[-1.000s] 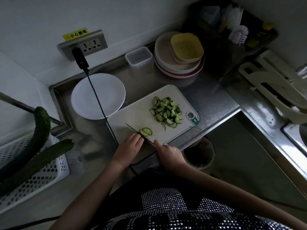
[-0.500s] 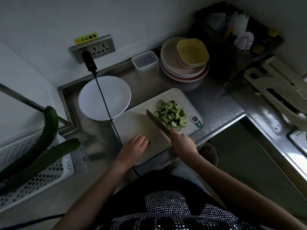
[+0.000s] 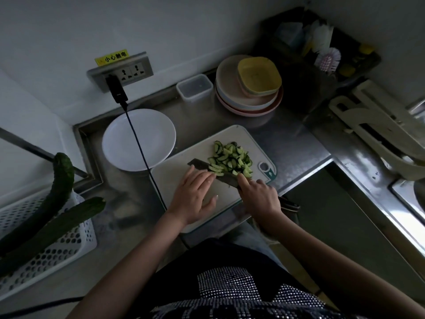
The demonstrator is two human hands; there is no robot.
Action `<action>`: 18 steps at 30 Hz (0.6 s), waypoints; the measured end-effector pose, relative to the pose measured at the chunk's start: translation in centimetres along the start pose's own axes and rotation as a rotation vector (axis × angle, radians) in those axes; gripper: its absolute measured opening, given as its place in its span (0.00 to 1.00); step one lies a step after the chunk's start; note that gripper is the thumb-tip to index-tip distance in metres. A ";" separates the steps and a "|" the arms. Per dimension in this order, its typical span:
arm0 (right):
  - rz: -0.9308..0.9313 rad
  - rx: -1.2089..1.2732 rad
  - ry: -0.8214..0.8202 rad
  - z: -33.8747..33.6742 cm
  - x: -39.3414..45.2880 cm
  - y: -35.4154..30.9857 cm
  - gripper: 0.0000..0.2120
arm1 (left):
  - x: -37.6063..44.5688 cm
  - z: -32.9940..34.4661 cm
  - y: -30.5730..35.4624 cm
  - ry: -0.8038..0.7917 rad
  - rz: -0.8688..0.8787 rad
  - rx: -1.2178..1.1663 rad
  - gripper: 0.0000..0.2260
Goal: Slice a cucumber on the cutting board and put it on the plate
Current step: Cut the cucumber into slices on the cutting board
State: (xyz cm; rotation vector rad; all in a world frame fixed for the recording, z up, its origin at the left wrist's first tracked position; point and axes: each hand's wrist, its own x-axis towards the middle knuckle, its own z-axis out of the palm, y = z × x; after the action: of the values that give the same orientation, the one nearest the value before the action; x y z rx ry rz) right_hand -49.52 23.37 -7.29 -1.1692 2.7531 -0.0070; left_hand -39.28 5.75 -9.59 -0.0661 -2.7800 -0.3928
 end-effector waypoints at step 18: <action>0.013 0.151 0.064 0.7 -1.2 0.3 0.11 | 1.5 0.2 -1.2 0.237 -0.334 -0.109 0.12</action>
State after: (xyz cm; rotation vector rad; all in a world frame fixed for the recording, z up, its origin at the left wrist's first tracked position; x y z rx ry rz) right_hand -48.82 24.51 -7.86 -1.1299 2.7586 -0.2505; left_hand -40.87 4.66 -9.60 0.3984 -2.5322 -0.5927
